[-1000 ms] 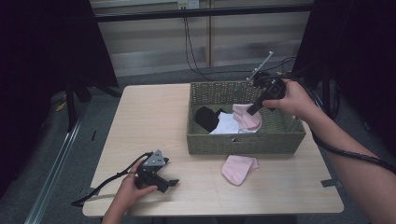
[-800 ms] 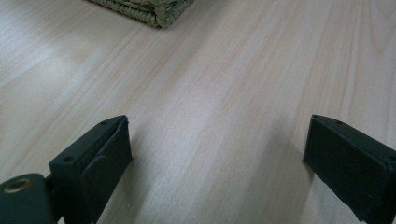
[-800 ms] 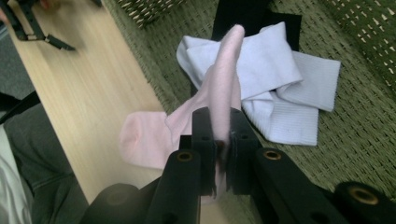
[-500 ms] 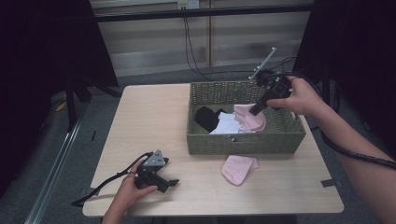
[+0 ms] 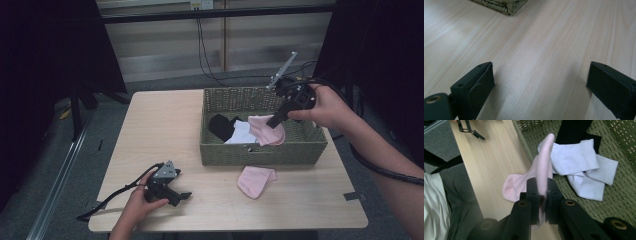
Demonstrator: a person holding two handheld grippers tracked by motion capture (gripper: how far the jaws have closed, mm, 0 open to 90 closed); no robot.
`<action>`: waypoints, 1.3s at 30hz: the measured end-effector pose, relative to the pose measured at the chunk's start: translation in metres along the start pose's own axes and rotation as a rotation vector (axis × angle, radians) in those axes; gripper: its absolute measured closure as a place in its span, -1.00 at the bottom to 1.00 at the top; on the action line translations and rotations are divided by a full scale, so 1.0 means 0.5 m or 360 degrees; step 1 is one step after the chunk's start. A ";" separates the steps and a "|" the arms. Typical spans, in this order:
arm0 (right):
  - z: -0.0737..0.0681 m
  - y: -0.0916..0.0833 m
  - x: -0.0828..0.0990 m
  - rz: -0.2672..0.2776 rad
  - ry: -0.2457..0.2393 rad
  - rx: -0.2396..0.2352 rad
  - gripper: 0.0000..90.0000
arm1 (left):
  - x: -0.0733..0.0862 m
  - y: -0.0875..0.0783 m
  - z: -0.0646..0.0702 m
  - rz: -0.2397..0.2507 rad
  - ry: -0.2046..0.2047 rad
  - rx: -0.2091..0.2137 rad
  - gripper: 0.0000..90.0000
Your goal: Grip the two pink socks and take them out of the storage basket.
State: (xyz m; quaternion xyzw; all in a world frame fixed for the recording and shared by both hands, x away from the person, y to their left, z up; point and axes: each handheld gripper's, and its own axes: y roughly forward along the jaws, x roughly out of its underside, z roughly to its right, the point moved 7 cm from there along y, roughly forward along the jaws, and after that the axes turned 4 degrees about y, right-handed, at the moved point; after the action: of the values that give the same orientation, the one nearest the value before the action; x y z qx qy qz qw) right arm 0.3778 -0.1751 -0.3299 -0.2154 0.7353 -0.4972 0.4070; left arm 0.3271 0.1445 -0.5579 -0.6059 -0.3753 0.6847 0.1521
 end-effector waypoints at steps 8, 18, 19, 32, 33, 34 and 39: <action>-0.023 0.003 0.003 0.0006 -0.0058 -0.0030 0.86 | 0.000 0.000 0.000 0.0000 0.0000 0.0000 -0.85; -0.050 0.013 0.011 -0.0002 -0.0112 -0.0068 0.85 | 0.000 0.000 0.000 0.0001 -0.0001 0.0000 -0.85; -0.053 0.015 0.012 0.0000 -0.0117 -0.0077 0.85 | 0.000 0.000 0.000 0.0002 0.0000 0.0001 -0.85; -0.095 0.066 0.010 -0.0032 -0.0189 -0.0132 0.85 | 0.000 0.000 0.000 0.0004 -0.0001 -0.0002 -0.85; -0.095 0.066 0.010 -0.0032 -0.0189 -0.0132 0.85 | 0.000 0.000 0.000 0.0005 -0.0001 -0.0002 -0.85; -0.103 0.074 0.010 -0.0041 -0.0187 -0.0131 0.85 | 0.000 0.001 0.000 0.0005 0.0000 -0.0003 -0.85; -0.113 0.089 0.010 -0.0040 -0.0217 -0.0156 0.85 | 0.000 0.001 0.000 0.0006 -0.0005 -0.0002 -0.85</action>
State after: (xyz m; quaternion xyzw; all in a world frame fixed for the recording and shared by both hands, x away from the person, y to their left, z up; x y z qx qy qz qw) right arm 0.3331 -0.1288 -0.3624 -0.2777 0.7267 -0.4499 0.4387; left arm 0.3270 0.1442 -0.5581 -0.6056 -0.3748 0.6858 0.1498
